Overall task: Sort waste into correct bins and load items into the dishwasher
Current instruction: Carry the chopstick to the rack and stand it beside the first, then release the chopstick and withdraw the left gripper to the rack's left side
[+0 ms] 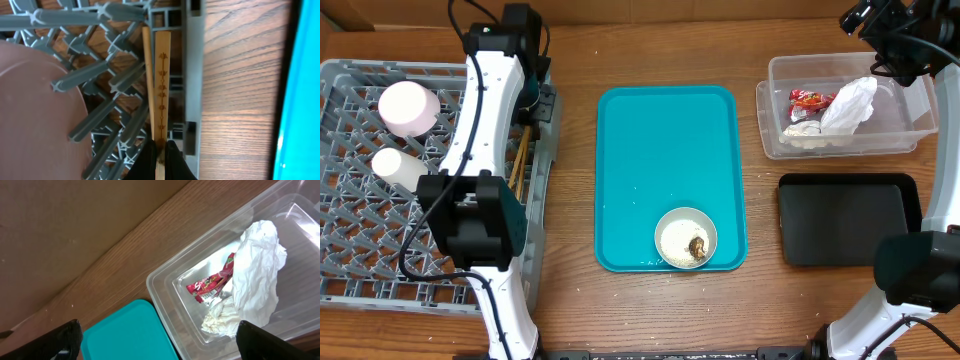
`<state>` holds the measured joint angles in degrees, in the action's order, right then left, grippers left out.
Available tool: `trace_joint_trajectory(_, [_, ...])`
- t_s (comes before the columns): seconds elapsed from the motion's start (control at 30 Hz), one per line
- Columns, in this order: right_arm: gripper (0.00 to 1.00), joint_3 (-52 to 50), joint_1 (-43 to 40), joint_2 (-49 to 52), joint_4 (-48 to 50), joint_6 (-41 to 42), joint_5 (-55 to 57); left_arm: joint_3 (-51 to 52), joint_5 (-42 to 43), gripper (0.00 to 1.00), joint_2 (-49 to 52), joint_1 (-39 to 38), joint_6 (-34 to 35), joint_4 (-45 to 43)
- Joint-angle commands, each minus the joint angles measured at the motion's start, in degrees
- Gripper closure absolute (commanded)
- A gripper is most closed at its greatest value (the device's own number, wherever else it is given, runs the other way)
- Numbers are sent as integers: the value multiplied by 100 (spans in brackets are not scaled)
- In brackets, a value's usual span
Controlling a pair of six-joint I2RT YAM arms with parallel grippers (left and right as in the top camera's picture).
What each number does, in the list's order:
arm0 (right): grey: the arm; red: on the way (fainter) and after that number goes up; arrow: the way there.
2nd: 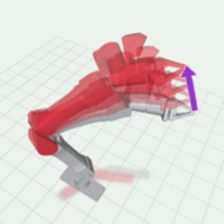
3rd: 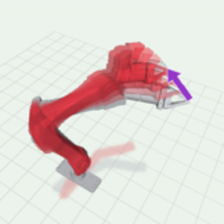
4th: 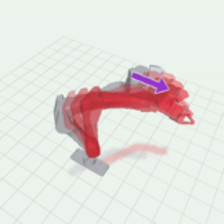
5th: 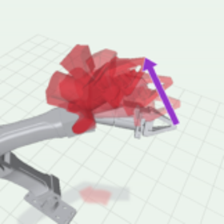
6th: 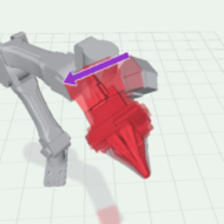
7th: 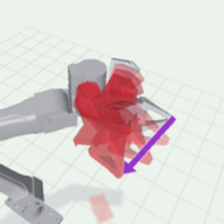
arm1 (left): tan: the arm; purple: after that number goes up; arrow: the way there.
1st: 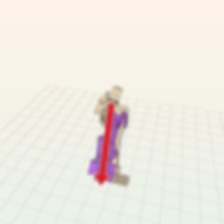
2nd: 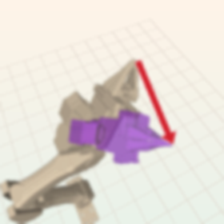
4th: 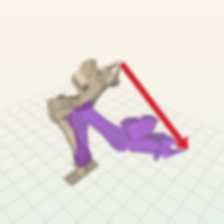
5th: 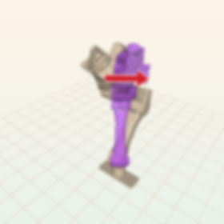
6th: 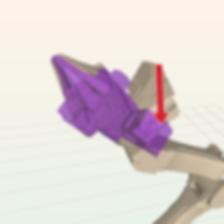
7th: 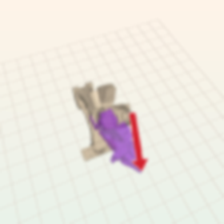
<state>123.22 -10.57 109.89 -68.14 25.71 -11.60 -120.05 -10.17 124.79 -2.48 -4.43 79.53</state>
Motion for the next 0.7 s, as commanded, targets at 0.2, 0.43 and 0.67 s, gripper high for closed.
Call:
trace_joint_trajectory(0.2, [0, 61, -7, -107, 35, 26, -7, -31, 201, 64, 22, 87, 455, -9])
trace_joint_trajectory(0.43, [0, 61, -7, -107, 35, 26, -7, -1318, 1506, 66, 15, 85, 487, 787])
trace_joint_trajectory(0.67, [0, 61, -7, -107, 35, 26, -7, -3641, 2455, 60, -138, 98, 610, 1729])
